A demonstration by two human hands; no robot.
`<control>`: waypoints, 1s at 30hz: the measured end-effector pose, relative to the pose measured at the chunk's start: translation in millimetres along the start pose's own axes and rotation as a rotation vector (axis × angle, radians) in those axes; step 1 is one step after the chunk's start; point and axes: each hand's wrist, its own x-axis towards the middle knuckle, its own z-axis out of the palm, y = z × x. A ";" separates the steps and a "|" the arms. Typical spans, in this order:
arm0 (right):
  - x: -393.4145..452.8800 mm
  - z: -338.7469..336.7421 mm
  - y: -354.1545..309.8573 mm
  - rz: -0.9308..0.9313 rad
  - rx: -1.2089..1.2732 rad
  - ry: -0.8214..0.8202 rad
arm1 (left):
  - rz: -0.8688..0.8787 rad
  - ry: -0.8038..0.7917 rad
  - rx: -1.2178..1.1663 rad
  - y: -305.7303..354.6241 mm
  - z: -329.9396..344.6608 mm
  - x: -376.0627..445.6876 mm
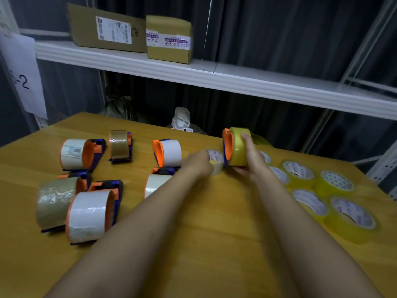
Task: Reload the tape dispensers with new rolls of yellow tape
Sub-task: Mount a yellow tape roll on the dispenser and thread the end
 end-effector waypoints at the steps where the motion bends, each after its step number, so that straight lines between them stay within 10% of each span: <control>1: 2.4 0.3 -1.3 0.003 -0.008 -0.004 | 0.014 -0.003 0.090 1.0 6.3 4.8; 17: 32.0 11.9 15.0 0.051 -0.239 0.050 | -0.101 0.080 0.452 1.2 19.7 38.5; 30: 28.2 6.7 5.8 -0.094 -0.906 0.153 | -0.019 0.138 0.478 7.9 2.8 26.7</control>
